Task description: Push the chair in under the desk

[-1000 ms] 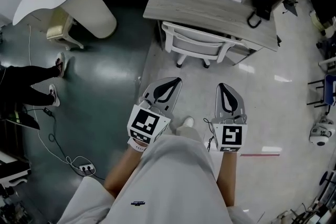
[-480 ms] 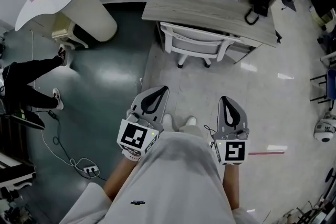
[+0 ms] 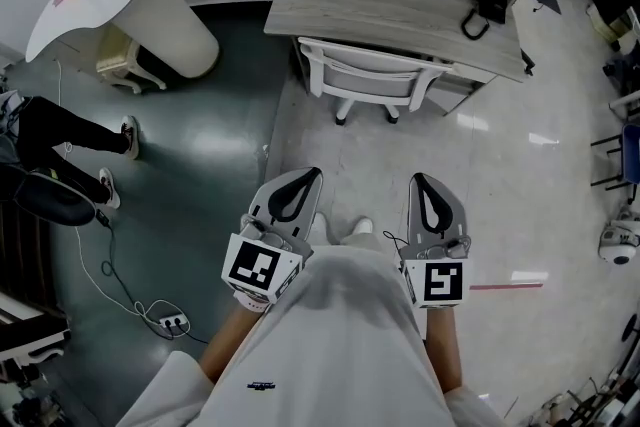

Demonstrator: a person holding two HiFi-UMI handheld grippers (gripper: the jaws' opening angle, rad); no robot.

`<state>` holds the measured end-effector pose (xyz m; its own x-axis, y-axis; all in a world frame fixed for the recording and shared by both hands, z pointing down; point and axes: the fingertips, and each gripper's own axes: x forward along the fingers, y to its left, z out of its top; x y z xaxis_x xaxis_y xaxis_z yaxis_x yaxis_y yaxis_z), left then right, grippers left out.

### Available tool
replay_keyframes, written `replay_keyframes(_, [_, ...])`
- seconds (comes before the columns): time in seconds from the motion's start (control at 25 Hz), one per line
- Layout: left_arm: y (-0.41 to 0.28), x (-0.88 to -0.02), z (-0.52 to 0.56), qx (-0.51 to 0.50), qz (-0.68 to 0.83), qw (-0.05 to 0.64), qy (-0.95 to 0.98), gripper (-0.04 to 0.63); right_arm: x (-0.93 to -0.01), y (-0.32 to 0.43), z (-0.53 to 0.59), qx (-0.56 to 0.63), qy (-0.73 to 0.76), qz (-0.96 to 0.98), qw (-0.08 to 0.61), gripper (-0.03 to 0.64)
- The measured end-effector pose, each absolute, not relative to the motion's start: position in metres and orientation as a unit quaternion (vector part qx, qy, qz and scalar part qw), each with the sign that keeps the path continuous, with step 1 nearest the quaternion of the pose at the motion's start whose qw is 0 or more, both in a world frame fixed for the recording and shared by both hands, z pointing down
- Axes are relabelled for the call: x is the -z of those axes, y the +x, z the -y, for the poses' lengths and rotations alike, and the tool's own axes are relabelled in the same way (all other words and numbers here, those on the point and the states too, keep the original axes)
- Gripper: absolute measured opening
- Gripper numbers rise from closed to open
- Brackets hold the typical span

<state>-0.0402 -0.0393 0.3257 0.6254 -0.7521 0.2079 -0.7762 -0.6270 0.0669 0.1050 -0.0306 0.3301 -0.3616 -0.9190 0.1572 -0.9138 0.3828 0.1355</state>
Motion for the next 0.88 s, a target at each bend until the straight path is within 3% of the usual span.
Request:
replay_keyframes(0.56, [-0.0416, -0.3207, 0.0332, -0.071, 0.426, 0.084, 0.898, 0.006, -0.3324, 0.1017, 0.0269, -0.003, 0.552, 0.827, 0.105, 0.011])
replay_keyframes(0.88, [-0.0339, -0.32, 0.0301, -0.068, 0.411, 0.08, 0.906, 0.006, -0.3259, 0.0977, 0.0276, -0.05, 0.546, 0.835, 0.048, 0.011])
